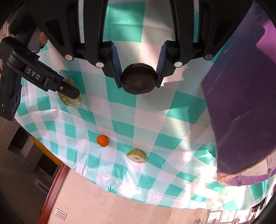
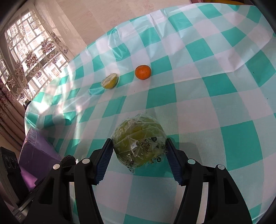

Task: Organize fruits
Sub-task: 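Carry the date and the wrapped green fruit over the white box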

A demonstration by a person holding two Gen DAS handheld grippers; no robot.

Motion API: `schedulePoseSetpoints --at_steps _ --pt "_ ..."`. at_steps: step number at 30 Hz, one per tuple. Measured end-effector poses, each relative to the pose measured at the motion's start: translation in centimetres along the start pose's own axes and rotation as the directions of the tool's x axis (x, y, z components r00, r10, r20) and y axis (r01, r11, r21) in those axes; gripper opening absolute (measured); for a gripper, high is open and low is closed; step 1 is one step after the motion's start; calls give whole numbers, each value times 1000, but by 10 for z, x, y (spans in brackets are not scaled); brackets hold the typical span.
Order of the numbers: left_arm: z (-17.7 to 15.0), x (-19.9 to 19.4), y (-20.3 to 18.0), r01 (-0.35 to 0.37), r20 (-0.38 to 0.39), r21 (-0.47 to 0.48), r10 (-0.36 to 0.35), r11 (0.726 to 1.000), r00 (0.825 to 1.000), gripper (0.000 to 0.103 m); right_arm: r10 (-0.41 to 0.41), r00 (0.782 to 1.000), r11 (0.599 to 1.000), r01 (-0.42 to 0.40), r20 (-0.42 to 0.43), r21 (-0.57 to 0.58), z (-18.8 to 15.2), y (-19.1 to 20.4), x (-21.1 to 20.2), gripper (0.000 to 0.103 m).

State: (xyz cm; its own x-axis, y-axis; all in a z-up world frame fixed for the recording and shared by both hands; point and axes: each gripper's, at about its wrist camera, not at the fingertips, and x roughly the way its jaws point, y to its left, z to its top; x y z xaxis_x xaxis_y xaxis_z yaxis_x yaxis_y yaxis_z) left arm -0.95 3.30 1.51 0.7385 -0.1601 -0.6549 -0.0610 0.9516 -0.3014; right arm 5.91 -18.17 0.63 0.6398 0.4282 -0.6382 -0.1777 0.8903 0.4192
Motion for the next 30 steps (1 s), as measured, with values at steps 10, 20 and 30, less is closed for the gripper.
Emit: schedulePoseSetpoints --at_steps 10,20,30 --pt "-27 -45 27 34 58 -26 -32 999 998 38 25 1000 998 -25 -12 -65 -33 21 -19 61" --pt "-34 -67 34 38 149 -30 -33 999 988 38 45 999 993 -43 11 -111 -52 38 -34 61" --pt "-48 -119 21 -73 327 61 49 995 944 38 74 990 993 -63 119 -96 -63 52 -55 61"
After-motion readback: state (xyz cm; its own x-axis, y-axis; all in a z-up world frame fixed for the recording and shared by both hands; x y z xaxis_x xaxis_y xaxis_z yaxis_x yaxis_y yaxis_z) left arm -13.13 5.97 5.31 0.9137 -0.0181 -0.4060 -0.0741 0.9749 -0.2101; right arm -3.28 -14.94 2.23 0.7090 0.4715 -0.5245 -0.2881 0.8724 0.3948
